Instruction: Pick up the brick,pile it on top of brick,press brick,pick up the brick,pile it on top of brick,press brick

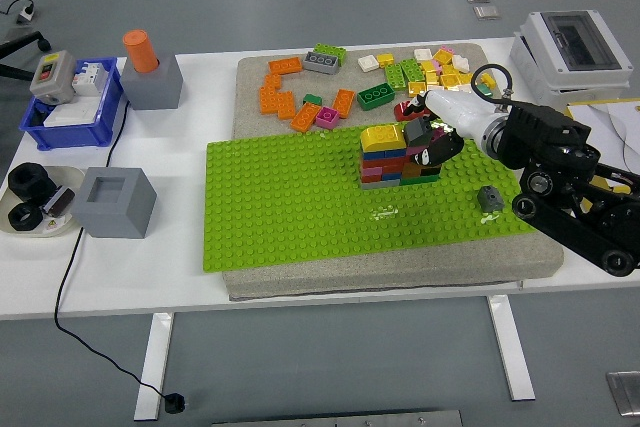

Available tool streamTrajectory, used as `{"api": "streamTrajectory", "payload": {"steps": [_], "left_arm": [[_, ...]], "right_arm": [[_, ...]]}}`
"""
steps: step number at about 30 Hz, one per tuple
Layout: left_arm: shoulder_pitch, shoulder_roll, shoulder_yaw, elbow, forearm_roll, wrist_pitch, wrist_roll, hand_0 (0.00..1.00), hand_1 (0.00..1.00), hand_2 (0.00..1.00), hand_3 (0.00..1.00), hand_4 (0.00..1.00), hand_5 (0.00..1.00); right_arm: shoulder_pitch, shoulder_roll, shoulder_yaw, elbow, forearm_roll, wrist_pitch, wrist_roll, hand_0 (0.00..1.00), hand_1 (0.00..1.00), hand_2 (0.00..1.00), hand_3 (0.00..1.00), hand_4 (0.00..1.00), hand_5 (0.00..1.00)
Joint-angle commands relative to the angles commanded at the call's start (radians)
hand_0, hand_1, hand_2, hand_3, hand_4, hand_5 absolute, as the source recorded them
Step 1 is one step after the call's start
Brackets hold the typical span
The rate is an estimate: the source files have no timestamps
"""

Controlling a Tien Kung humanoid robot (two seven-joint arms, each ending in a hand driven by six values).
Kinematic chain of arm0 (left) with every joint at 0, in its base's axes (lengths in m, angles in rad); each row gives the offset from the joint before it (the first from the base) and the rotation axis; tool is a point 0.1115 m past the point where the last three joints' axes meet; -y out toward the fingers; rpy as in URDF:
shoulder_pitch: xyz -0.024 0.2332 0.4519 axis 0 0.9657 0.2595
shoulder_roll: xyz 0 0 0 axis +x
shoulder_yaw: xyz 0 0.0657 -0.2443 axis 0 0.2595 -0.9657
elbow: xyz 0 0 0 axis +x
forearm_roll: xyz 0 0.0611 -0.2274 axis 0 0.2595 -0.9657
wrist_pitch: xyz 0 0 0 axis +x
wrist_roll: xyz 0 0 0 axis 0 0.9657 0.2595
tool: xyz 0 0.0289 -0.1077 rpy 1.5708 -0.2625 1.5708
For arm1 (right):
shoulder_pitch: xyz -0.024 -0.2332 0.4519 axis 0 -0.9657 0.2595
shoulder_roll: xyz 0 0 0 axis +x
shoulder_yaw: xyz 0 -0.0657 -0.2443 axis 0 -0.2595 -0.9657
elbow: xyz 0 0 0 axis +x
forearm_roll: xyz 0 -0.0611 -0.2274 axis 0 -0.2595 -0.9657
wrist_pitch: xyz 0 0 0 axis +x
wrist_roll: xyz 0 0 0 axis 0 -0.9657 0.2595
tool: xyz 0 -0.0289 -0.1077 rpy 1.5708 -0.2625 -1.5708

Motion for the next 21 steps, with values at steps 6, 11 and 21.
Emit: {"api": "streamTrajectory", "payload": {"steps": [6,11,21], "left_arm": [[0.004,-0.003,-0.002,0.0,0.0,-0.001,0.001,0.629,0.584,0.549,0.575,0.571,0.287],[0.007,-0.006,-0.004,0.0,-0.002,0.0,0.001,0.629,0.585,0.55,0.574,0.569,0.285],[0.012,-0.008,-0.003,0.0,-0.005,0.001,0.001,0.629,0.585,0.55,0.575,0.566,0.284]], "right_arm": [[-0.005,-0.023,0.025,0.054,-0.009,0.004,0.002,0.71,0.787,0.853,0.792,0.954,0.289],[-0.026,-0.064,0.069,0.134,-0.026,0.003,0.001,0.707,0.789,0.858,0.788,0.997,0.329],[-0.092,-0.132,0.147,0.227,-0.055,-0.001,-0.001,0.712,0.79,0.858,0.692,0.998,0.385]]}}
